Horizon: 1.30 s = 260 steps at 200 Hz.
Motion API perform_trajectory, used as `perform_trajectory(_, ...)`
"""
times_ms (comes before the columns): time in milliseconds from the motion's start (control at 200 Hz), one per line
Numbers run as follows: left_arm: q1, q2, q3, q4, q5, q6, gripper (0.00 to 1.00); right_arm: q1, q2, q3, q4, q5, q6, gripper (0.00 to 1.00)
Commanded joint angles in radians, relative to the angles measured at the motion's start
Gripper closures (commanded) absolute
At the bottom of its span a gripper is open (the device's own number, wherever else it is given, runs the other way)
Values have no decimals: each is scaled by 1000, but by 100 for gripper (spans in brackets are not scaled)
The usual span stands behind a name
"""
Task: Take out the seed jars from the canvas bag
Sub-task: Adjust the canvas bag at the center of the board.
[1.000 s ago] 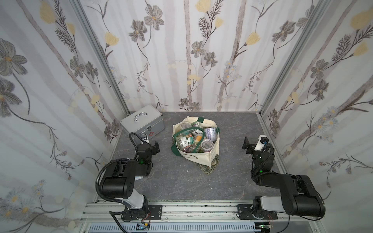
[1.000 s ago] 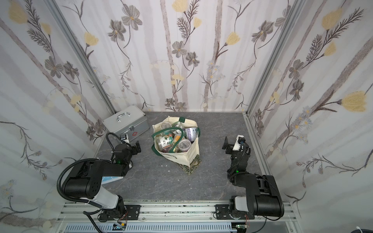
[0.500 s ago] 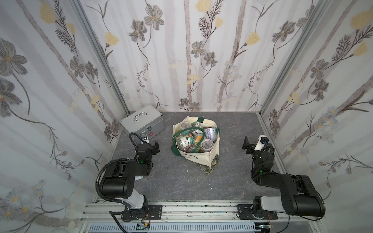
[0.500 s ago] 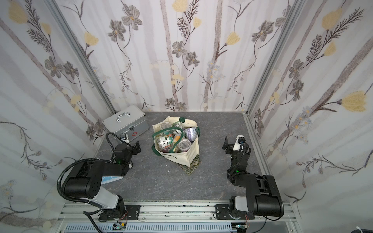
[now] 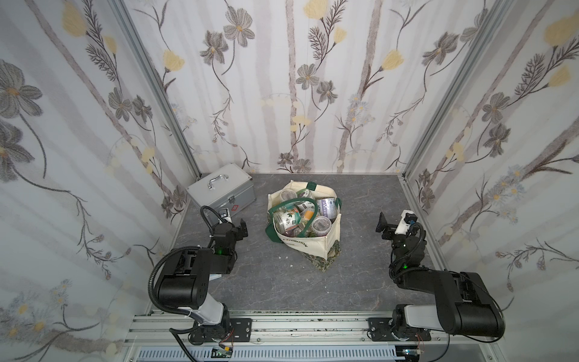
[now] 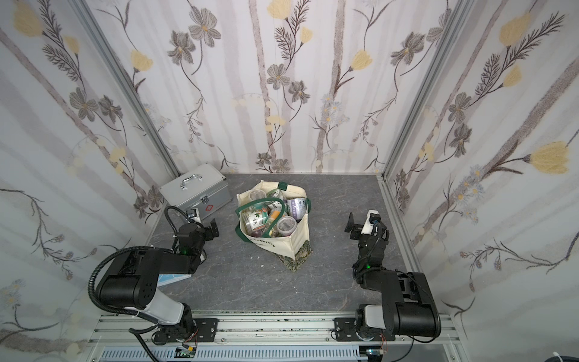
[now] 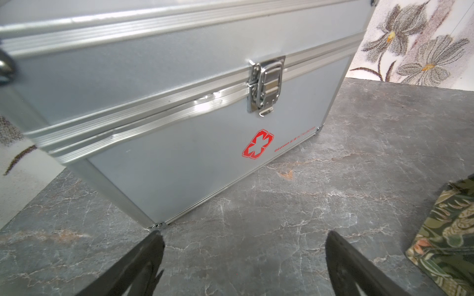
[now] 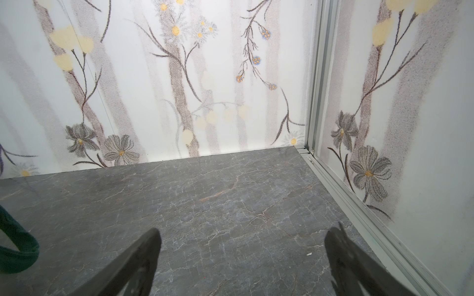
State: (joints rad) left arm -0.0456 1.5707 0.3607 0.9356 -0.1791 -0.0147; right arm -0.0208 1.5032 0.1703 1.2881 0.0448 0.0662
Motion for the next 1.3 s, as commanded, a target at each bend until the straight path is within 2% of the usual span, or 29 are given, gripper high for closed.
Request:
perform_trajectory(0,-22,-37,-46,106,-27,27,0,12,-41,-49,122,-2,-25,0)
perform_trajectory(85,-63,-126,-107,144,-107,56,0,29,-126,-100,135,78,-19,0)
perform_trajectory(180,-108,-231,-159,158,-179,81,0,46,-233,-123,96,102,-33,0)
perform_trajectory(240,-142,-318,-151,83,-216,92,0,68,-324,-108,1,140,-37,0)
perform_trajectory(290,-155,-412,-124,-47,-215,67,0,75,-406,-73,-120,150,8,0)
perform_trajectory(410,-161,-623,-21,-409,-209,-87,0,78,-559,54,-442,84,146,0)
perform_trajectory(465,-162,-711,14,-527,-155,-156,0,78,-620,108,-576,32,213,0)
perform_trajectory(610,-163,-923,130,-872,-35,-452,0,75,-713,305,-977,-91,418,0)
perform_trajectory(664,-163,-973,179,-983,14,-519,0,69,-702,370,-1063,-165,494,0)
perform_trajectory(719,-163,-1007,241,-1088,81,-537,0,54,-678,395,-1060,-278,588,0)
perform_trajectory(774,-162,-1023,308,-1197,141,-545,0,40,-645,396,-1007,-383,700,0)
perform_trajectory(829,-163,-1026,358,-1263,224,-497,0,31,-589,407,-896,-523,769,0)
perform_trajectory(889,-161,-1028,394,-1324,243,-502,0,46,-516,442,-816,-613,833,0)
perform_trajectory(959,-161,-1045,397,-1389,178,-569,0,105,-446,501,-794,-621,852,0)
perform_trajectory(1029,-158,-1089,365,-1417,116,-653,0,189,-374,617,-888,-579,789,0)
perform_trajectory(1139,-152,-1134,310,-1348,200,-681,0,288,-239,780,-1031,-562,729,0)
perform_trajectory(1294,-151,-1052,341,-1416,276,-705,0,385,-77,953,-1167,-549,675,5)
